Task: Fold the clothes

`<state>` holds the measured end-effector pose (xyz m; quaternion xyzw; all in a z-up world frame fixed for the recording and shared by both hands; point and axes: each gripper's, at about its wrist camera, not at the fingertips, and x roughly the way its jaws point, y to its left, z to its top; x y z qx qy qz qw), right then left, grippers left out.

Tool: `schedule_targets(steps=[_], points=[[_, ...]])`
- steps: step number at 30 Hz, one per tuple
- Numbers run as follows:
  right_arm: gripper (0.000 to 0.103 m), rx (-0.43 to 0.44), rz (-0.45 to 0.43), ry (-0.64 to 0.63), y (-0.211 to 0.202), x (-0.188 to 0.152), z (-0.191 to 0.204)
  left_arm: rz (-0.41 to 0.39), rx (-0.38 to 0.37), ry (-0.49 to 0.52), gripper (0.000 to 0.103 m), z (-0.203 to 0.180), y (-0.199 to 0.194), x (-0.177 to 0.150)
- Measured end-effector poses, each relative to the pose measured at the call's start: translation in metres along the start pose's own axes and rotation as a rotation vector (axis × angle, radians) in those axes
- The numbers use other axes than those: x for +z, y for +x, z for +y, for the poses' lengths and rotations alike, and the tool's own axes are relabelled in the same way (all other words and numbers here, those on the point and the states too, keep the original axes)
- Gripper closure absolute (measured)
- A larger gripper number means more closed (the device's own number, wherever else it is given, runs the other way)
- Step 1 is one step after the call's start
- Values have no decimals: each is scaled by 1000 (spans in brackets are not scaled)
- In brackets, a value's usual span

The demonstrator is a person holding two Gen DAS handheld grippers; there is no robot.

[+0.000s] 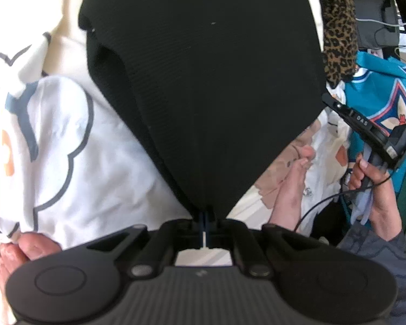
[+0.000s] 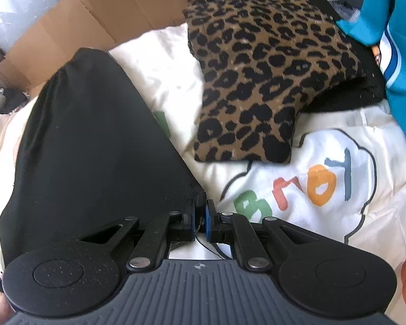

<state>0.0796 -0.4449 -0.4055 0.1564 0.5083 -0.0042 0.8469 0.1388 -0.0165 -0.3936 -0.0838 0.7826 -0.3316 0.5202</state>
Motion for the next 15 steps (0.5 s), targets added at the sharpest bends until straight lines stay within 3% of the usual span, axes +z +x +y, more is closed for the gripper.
schedule_targets(steps=[5, 9, 11, 14, 15], points=[[98, -18, 9, -23, 1, -1, 4, 3, -3, 7, 101, -2, -2, 4], [95, -45, 7, -21, -6, 3, 5, -34, -21, 9, 75, -6, -21, 10], [83, -62, -2, -23, -13, 5, 7, -72, -26, 15, 65, -8, -35, 13], [64, -81, -25, -25, -24, 8, 10, -127, -36, 12, 63, -8, -55, 18], [63, -82, -33, -24, -28, 9, 11, -152, -41, 2, 62, -7, -62, 20]])
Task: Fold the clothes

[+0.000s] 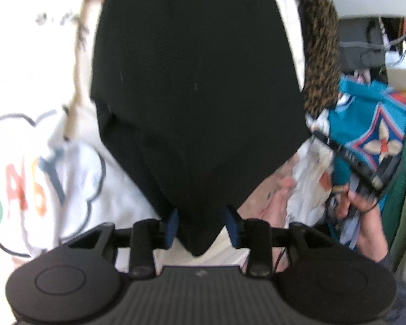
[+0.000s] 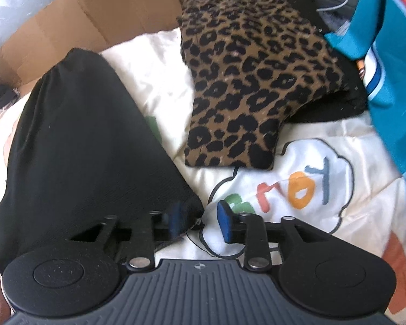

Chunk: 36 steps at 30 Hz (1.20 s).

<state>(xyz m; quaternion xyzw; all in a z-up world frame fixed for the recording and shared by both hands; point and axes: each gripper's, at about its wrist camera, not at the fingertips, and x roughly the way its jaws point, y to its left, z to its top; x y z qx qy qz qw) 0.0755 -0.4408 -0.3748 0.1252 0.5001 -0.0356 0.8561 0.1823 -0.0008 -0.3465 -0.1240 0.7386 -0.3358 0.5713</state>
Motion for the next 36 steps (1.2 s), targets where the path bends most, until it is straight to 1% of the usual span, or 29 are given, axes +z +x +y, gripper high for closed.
schedule_targets(steps=[3, 7, 11, 14, 17, 18, 19, 20, 21, 24, 26, 28, 32, 34, 36], points=[[63, 5, -29, -7, -10, 3, 7, -80, 4, -21, 62, 4, -21, 8], [63, 31, -53, -46, -17, 8, 26, -175, 50, -33, 59, 13, -45, 17], [63, 82, -67, -81, -18, 12, 47, -220, 110, -48, 58, 24, -55, 19], [63, 132, -65, -112, -16, 12, 68, -230, 144, -41, 58, 28, -56, 20], [63, 178, -49, -159, -12, 11, 90, -220, 191, 5, 58, 27, -50, 17], [63, 193, -43, -174, -10, 11, 97, -218, 216, 35, 57, 26, -49, 17], [63, 208, -38, -186, -9, 10, 104, -216, 245, 77, 52, 24, -47, 16], [63, 225, -31, -194, -7, 9, 111, -213, 267, 116, 50, 23, -45, 16], [63, 241, -23, -199, -5, 8, 117, -207, 276, 138, 49, 23, -42, 15], [62, 286, 4, -248, 0, 8, 141, -199, 270, 148, 48, 26, -33, 17], [62, 315, 23, -286, 3, 7, 158, -205, 299, 190, 46, 22, -27, 18], [60, 341, 42, -322, 8, 6, 173, -207, 336, 235, 41, 18, -21, 18], [57, 393, 84, -375, 17, 0, 203, -204, 410, 304, 40, 15, -13, 16], [56, 420, 105, -397, 20, -6, 216, -213, 412, 321, 40, 16, -12, 17], [56, 449, 130, -434, 23, -15, 232, -240, 405, 339, 40, 16, -12, 17]])
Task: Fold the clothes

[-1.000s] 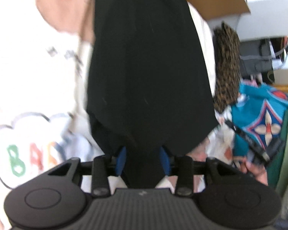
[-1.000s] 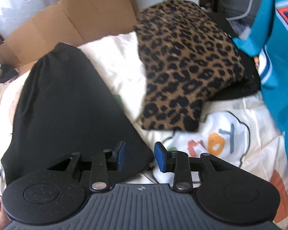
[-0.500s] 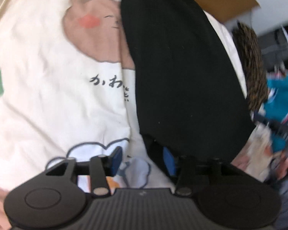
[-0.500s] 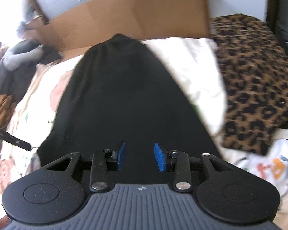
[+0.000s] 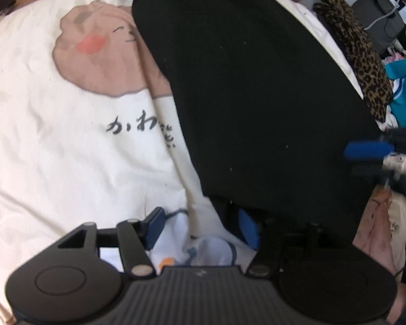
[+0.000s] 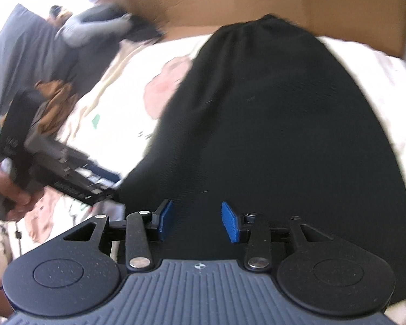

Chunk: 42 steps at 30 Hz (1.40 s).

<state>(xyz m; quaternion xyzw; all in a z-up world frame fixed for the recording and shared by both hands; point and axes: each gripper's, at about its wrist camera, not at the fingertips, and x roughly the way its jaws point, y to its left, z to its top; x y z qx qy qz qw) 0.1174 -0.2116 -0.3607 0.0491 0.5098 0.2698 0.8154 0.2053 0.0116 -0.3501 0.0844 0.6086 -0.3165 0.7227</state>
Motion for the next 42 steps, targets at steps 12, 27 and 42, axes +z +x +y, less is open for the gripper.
schedule_targets(steps=[12, 27, 42], points=[[56, 7, 165, -54, 33, -33, 14, -191, -26, 112, 36, -1, 9, -17], [56, 11, 221, 28, 29, -57, -9, -131, 7, -18, 96, 51, -23, -22], [56, 45, 155, 114, 1, -64, -22, -174, -149, 13, 86, 4, -20, 13]])
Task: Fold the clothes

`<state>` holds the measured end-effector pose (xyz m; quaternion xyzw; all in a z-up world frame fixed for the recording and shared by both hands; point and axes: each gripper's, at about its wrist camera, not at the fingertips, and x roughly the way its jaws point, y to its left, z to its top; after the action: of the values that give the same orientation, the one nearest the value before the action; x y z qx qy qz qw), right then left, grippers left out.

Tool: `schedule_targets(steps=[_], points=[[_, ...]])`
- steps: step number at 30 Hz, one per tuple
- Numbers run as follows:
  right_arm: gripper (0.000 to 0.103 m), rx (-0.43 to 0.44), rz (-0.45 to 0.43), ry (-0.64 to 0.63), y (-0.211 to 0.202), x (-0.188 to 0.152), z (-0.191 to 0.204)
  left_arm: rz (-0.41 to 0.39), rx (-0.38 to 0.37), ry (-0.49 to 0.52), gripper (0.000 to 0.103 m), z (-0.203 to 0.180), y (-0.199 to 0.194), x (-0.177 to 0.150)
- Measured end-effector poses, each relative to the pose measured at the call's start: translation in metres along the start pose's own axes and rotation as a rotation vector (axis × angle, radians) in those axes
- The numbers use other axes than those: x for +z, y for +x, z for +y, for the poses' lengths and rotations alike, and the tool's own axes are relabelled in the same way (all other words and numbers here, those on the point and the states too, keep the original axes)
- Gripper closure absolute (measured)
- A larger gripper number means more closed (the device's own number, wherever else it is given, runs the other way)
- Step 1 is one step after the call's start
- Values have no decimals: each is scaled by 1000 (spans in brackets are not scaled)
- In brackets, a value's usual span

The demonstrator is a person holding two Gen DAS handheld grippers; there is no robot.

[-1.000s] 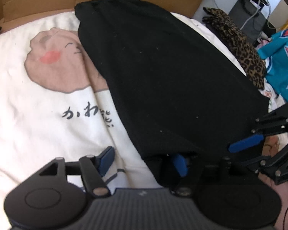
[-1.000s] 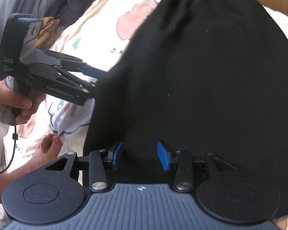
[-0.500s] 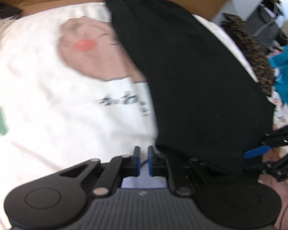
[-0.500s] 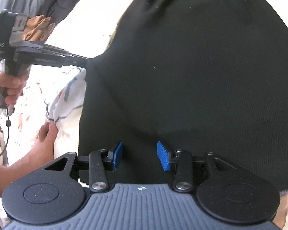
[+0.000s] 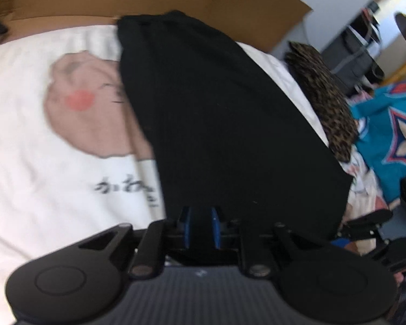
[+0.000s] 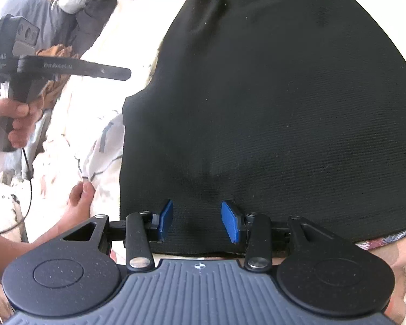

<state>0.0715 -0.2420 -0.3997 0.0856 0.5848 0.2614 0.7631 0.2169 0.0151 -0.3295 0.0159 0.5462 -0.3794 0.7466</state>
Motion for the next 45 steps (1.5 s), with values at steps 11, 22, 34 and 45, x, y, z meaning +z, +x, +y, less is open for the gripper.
schedule_targets(steps=[11, 22, 34, 45], points=[[56, -66, -80, 37, -8, 14, -24, 172, 17, 112, 84, -18, 31, -35], [57, -193, -118, 173, -39, -8, -84, 147, -18, 144, 77, -33, 13, -27], [57, -262, -158, 261, -69, -29, -106, 250, -144, 205, 68, -61, 47, -46], [56, -284, -277, 410, -97, -41, -137, 366, -126, 169, 68, -66, 48, -14]])
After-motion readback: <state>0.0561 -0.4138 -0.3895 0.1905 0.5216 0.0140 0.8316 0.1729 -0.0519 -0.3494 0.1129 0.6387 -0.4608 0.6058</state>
